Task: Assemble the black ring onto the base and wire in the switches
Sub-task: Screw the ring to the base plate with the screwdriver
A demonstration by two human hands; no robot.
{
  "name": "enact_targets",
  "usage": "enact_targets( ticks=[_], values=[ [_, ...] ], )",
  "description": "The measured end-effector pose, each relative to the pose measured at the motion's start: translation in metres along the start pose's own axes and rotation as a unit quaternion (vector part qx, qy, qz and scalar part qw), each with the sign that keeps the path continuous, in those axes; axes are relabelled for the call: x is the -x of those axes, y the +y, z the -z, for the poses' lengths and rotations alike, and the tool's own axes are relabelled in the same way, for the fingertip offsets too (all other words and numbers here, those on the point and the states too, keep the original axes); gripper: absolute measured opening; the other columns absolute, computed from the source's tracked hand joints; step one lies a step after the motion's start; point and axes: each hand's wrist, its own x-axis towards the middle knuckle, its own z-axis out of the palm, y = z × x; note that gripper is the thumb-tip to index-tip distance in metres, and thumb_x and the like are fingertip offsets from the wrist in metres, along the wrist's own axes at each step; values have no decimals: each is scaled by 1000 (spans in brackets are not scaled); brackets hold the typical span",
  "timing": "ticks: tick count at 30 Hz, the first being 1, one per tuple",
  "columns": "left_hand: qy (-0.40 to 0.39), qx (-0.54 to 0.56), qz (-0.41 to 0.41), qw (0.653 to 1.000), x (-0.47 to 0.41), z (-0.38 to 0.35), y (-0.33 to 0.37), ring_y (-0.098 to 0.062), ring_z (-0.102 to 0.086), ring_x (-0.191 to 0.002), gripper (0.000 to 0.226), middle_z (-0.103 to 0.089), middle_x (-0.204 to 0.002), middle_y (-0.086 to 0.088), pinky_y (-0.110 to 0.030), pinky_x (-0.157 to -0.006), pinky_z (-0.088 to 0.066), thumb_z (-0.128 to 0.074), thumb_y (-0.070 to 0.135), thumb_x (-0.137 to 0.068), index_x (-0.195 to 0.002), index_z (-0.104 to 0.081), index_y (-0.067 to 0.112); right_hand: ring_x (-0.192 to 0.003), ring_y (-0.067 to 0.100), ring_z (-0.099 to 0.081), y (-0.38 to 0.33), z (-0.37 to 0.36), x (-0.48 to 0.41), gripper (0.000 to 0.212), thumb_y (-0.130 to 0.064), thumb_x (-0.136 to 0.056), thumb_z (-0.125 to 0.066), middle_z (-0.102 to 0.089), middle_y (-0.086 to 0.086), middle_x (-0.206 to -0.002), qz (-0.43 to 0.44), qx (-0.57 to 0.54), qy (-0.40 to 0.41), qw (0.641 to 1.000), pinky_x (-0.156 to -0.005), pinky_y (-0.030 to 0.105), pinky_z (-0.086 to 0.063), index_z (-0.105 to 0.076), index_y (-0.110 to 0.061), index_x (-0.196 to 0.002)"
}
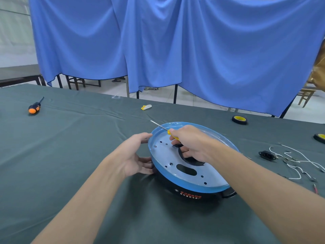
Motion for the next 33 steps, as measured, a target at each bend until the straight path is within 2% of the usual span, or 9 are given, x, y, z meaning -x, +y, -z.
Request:
enact_targets(
  ticks=[4, 6, 7, 10, 13, 21, 25, 29, 33],
  values=[
    [-3, 25, -5, 1000, -2, 1, -6, -38, -67, -78, 37, -67, -111, -23, -47, -71, -60, -77, 34, -78, -112, -67, 22, -87, 26, -57, -1, 8, 0, 29, -36, -98, -47, -62, 8, -105, 23, 32, -19, 999, -78, 32, -50, -61, -11, -96],
    [-3, 28, -8, 1000, -4, 3, -10, -37, -68, -81, 40, -68, -111, -22, -46, -74, -59, -79, 37, -77, -113, -69, 23, -100, 28, -63, -3, 15, 0, 31, -37, -97, -49, -64, 11, -110, 54, 111, -4, 992, -91, 39, -53, -63, -10, -97],
    [-2, 30, -7, 1000, -5, 4, -12, -37, -69, -83, 41, -67, -111, -23, -46, -76, -59, -79, 39, -77, -113, -69, 24, -96, 27, -65, -5, 20, 0, 32, -37, -96, -50, -66, 13, -109, 78, 154, 11, 985, -93, 41, -53, -65, -8, -97],
    [2, 40, -4, 999, -6, 5, -14, -35, -71, -86, 47, -66, -112, -24, -43, -72, -59, -82, 43, -73, -115, -67, 28, -65, 14, -62, -14, 36, 4, 29, -35, -94, -57, -70, 5, -85, 150, 215, 27, 965, -67, 30, -56, -67, -8, -91],
    [1, 48, 0, 999, -6, 4, -14, -34, -73, -81, 59, -66, -112, -24, -42, -63, -59, -86, 45, -67, -119, -64, 29, -48, 5, -54, -25, 50, 13, 17, -36, -85, -69, -71, -3, -69, 202, 264, 25, 943, -51, 21, -43, -66, -19, -86],
    [10, 66, 8, 998, -7, 4, -14, -34, -74, -86, 60, -65, -113, -25, -41, -63, -60, -88, 40, -65, -119, -63, 27, -43, 2, -52, -43, 52, 18, 22, -32, -76, -78, -63, -3, -53, 316, 214, 88, 920, -41, 11, -36, -63, -17, -70],
    [11, 56, 9, 998, -7, 4, -14, -34, -74, -82, 58, -68, -106, -26, -42, -63, -61, -87, 41, -66, -113, -65, 16, -51, 12, -54, -47, 39, 13, 24, -30, -79, -71, -64, 5, -58, 340, 237, 115, 903, -43, 20, -41, -61, -12, -68],
    [18, 66, 15, 998, -10, 6, -13, -36, -73, -85, 81, -66, -111, -26, -46, -69, -60, -91, 39, -60, -126, -53, 11, -62, 18, -55, -52, 28, 12, 24, -28, -78, -69, -60, 7, -64, 346, 280, 96, 890, -57, 33, -49, -62, -6, -72],
    [20, 66, 9, 998, -10, 6, -12, -37, -74, -80, 97, -65, -107, -28, -48, -66, -60, -93, 36, -49, -130, -45, 11, -67, 16, -46, -54, 24, 11, 24, -28, -79, -69, -55, 2, -61, 340, 284, 81, 893, -53, 28, -37, -63, -5, -75]
  ],
)
